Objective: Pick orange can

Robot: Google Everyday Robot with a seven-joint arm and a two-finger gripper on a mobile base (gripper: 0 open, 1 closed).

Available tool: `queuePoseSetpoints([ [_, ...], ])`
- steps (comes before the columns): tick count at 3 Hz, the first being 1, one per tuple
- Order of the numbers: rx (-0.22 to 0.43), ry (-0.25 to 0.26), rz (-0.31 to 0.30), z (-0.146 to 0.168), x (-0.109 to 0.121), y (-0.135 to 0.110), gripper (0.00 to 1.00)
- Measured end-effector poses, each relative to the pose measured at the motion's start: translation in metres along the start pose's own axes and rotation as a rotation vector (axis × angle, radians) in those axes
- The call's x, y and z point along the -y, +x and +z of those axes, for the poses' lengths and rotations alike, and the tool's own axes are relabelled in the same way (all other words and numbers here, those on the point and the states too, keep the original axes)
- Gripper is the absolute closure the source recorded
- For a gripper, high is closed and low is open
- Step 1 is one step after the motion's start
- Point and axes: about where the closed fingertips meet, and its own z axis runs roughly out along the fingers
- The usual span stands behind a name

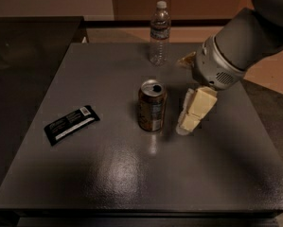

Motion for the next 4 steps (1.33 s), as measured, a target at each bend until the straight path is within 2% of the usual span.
queuePoseSetpoints([
  [2,0.130,-0.099,0.026,0.027,0.004,-0.033,0.00],
  [3,0.165,-0.133,0.027,0.032,0.000,-0.044,0.18],
  [4,0.193,-0.153,0.025,0.033,-0.004,-0.053,0.42],
])
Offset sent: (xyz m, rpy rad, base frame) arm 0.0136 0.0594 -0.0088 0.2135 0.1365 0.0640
